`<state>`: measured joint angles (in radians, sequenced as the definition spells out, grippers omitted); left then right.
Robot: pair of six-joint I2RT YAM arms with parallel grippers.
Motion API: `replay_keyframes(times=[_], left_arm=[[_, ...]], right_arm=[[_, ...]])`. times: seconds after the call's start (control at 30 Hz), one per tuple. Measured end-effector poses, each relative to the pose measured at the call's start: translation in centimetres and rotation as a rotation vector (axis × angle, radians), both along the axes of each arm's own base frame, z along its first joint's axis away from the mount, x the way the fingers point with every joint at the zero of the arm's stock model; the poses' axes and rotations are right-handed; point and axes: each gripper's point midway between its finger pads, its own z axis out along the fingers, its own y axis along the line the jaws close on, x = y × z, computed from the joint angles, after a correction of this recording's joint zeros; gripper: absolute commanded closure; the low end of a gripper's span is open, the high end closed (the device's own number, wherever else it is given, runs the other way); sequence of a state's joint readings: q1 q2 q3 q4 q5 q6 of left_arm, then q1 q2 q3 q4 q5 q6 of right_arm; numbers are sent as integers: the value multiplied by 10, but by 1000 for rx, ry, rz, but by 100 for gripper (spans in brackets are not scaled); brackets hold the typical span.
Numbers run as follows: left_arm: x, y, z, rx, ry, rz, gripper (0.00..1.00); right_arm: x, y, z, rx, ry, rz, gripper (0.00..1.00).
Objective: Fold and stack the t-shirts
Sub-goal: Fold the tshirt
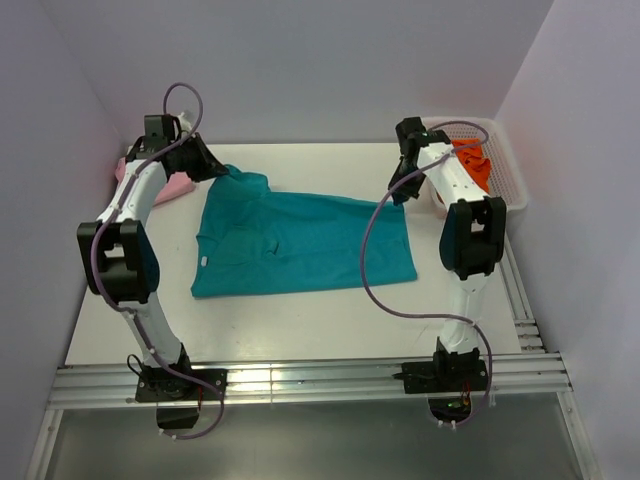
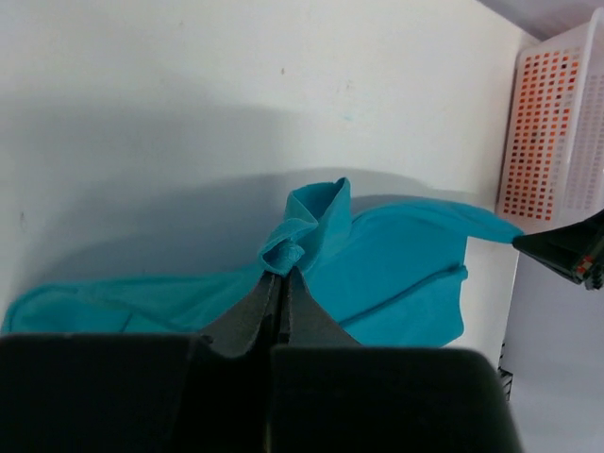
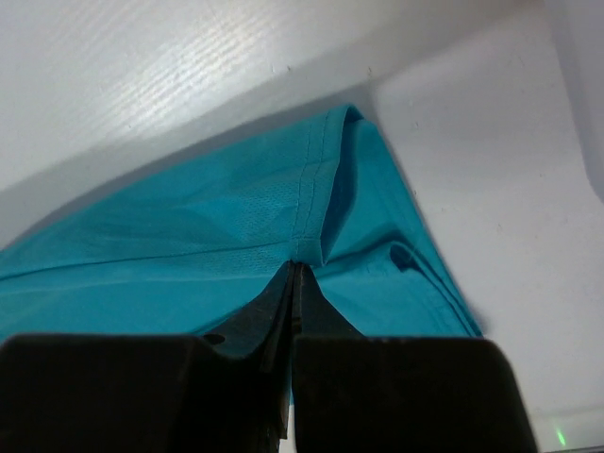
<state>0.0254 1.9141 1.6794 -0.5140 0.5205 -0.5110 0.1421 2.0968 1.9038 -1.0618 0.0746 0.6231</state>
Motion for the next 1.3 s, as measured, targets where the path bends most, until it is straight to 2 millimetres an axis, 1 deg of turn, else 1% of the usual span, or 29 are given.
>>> replay_keyframes(times=[0.1,0.2,0.3,0.37,0.53,0.67,0.8,0.93,1.1,1.2,1.23,1.27,1.3], left_arm=[[-20,2,-1,23,6,13,100],[-41,3,-6,50,21,24,100],[-63,1,-13,83,31,31,100],[-80,-1,-16,102,39,32,100],[-112,-2,-18,145,26,44,100],[-130,3,-18,175,11,67,100],[-145,9,-21,203,-4,84,100],[-159,14,-32,245,4,109,100],[-182,19,-60,316,55,143,100],[-194,25,-72,373,95,171,100],[-195,27,-74,389,103,182,96],[-197,29,-75,409,113,198,88],[-198,31,-76,427,127,213,55]], right_arm=[[-12,1,6,2,-13,7,100],[-27,2,11,2,-20,13,100],[-43,1,11,0,-23,18,100],[-53,0,9,0,-19,19,100],[-81,-3,2,-3,-4,24,100],[-101,-3,-5,-3,8,27,100],[-116,0,-13,-6,17,35,100],[-129,2,-24,-10,38,36,100],[-143,1,-38,-22,73,28,100],[-149,-2,-44,-35,89,20,100],[-150,-3,-45,-38,91,17,100],[-150,-4,-45,-41,91,16,93],[-150,-4,-44,-42,89,15,72]])
